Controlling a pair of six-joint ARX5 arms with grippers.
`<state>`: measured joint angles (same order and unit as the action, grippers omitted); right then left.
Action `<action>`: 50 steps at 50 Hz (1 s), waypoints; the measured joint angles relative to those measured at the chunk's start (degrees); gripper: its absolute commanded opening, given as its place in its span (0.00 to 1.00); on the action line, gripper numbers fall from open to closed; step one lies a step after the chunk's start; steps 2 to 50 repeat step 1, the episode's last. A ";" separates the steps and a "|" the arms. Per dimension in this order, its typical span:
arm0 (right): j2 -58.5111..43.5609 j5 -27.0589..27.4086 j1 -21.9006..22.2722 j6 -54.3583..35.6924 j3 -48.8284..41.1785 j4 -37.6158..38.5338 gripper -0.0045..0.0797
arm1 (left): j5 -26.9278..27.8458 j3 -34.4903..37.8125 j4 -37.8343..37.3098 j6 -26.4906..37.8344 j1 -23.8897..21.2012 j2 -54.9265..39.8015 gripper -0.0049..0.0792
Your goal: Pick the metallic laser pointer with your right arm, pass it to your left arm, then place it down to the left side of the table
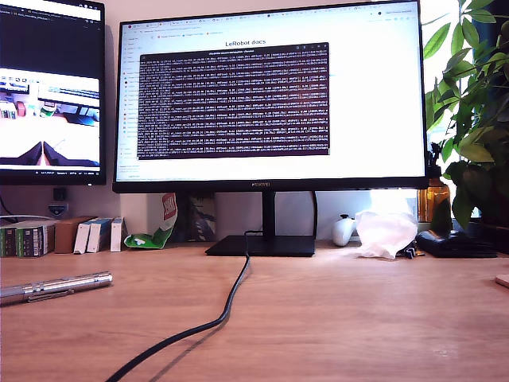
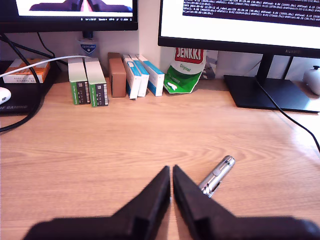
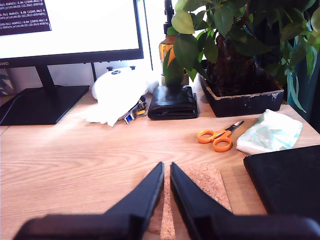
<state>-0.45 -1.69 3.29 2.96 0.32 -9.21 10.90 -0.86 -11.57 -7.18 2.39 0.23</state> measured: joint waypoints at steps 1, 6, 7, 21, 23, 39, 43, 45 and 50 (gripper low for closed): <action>0.00 0.00 0.00 0.00 0.00 0.00 0.04 | 0.00 0.00 0.00 0.00 0.00 0.00 0.04; 0.00 0.00 0.00 0.00 0.00 0.00 0.04 | 0.00 0.00 0.00 0.00 0.00 0.00 0.04; 0.00 0.00 0.00 0.00 0.00 0.00 0.04 | 0.00 0.00 0.00 0.00 0.00 0.00 0.04; 0.00 0.00 0.00 0.00 0.00 0.00 0.04 | 0.00 0.00 0.00 0.00 0.00 0.00 0.04; 0.00 0.00 0.00 0.00 0.00 0.00 0.04 | 0.00 0.00 0.00 0.00 0.00 0.00 0.04; 0.00 0.00 0.00 0.00 0.00 0.00 0.04 | 0.00 0.00 0.00 0.00 0.00 0.00 0.04; 0.00 0.00 0.00 0.00 0.00 0.00 0.04 | 0.00 0.00 0.00 0.00 0.00 0.00 0.04; 0.00 0.00 0.00 0.00 0.00 0.00 0.04 | 0.00 0.00 0.00 0.00 0.00 0.00 0.04; 0.00 0.00 0.00 0.00 0.00 0.00 0.04 | 0.00 0.00 0.00 0.00 0.00 0.00 0.04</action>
